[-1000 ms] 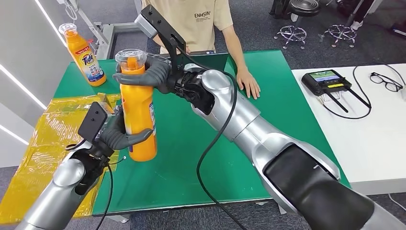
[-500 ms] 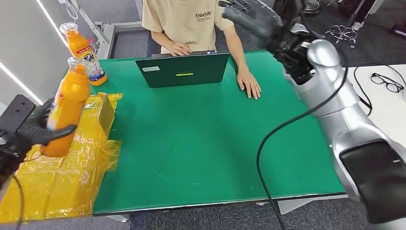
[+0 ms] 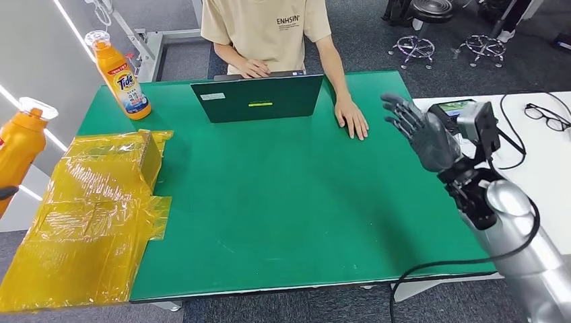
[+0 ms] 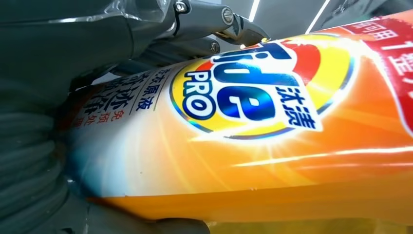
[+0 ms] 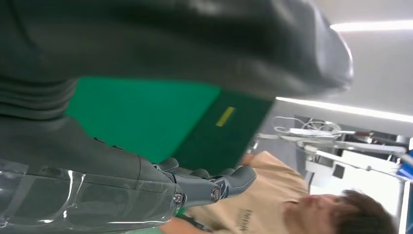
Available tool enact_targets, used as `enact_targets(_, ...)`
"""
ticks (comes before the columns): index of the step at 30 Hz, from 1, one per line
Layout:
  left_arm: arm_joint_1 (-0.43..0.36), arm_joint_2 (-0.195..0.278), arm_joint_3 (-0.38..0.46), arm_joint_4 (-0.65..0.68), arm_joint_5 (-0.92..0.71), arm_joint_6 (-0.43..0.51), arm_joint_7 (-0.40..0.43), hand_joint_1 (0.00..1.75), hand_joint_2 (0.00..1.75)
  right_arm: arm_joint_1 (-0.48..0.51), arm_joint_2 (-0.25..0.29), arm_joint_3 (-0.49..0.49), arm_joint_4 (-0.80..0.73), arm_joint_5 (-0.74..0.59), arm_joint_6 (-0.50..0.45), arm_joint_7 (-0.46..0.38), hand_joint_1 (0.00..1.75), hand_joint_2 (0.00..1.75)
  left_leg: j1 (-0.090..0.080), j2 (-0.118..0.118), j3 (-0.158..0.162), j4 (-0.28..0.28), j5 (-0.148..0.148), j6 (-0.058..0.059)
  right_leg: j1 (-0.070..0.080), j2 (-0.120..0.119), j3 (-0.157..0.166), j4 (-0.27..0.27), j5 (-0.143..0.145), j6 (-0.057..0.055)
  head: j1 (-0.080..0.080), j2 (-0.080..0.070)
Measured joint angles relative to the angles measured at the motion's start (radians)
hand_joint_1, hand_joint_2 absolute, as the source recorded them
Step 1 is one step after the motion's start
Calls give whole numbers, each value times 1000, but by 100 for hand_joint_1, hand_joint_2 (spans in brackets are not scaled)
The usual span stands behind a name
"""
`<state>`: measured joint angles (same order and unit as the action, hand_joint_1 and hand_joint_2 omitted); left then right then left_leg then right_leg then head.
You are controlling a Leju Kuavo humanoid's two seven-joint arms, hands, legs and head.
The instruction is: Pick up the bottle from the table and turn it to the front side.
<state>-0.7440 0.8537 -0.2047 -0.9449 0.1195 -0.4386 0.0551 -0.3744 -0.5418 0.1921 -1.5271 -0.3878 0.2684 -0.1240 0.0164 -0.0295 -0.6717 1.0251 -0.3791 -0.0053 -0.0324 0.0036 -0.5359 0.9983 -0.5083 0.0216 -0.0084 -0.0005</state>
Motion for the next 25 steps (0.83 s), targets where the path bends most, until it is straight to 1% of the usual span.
enact_targets(3, 5, -10, -43, 34, 7, 9, -19, 175, 175, 104, -3, -51, -56, 14, -9, -5, 0, 0, -2, 3, 0, 0, -1, -1, 0, 3, -1, 0, 0, 0, 0, 0)
enact_targets(6, 33, -27, -68, 49, 24, 28, -43, 175, 175, 177, -3, -86, -97, 27, -17, -2, 0, 0, -2, 4, 0, 0, -1, -1, -1, 4, -1, 0, 0, 0, 0, 0)
enact_targets(9, 90, -52, -77, 51, 42, 61, -65, 174, 175, 224, -3, -106, -118, 31, -17, -1, 0, 0, -3, 4, 0, 0, -1, -1, -1, 4, -2, 0, 0, 0, 0, 0)
enact_targets(11, 123, -73, -79, 52, 52, 75, -70, 168, 175, 238, -1, -111, -122, 33, -14, 4, 0, 0, -3, 4, 0, 0, -1, -1, -1, 4, -2, 0, 0, 0, 0, 0)
enact_targets(12, 134, -85, -80, 54, 58, 79, -71, 149, 175, 239, 1, -111, -122, 36, -13, 8, 0, 0, -3, 4, 0, 0, -1, -1, -1, 4, -3, 0, 0, 0, 0, 0)
enact_targets(14, 144, -115, -81, 61, 72, 84, -76, 82, 175, 232, 6, -108, -118, 45, -9, 19, 0, 0, -3, 4, 0, 0, 0, -1, -1, 3, -3, 0, 0, 0, 0, 0)
enact_targets(15, 145, -130, -81, 66, 77, 85, -80, 41, 131, 226, 9, -104, -115, 49, -8, 24, 0, 0, -3, 3, 0, 0, 0, -1, -1, 3, -2, 0, 0, 0, 0, 0)
enact_targets(16, 146, -145, -81, 71, 80, 85, -86, 17, 87, 219, 11, -100, -112, 52, -8, 29, 0, 0, -3, 3, 0, 0, 0, -1, -1, 3, -2, 0, 0, 0, 0, 0)
enact_targets(18, 146, -176, -83, 81, 82, 85, -99, 0, 0, 207, 17, -92, -106, 59, -11, 37, 0, 0, -3, 3, 0, 0, 0, 0, -1, 3, -1, 0, 1, 0, 0, 0)
enact_targets(22, 146, -233, -88, 96, 81, 97, -117, 0, 0, 187, 27, -79, -99, 71, -32, 54, 0, 0, -3, 3, 0, 0, 0, 0, -1, 3, 0, 0, 1, 0, 0, 0)
enact_targets(25, 146, -256, -91, 100, 86, 111, -130, 0, 0, 183, 29, -75, -98, 71, -42, 59, 0, 0, -3, 3, 0, 0, 0, 0, -1, 3, 0, 0, 1, 0, 0, 0)
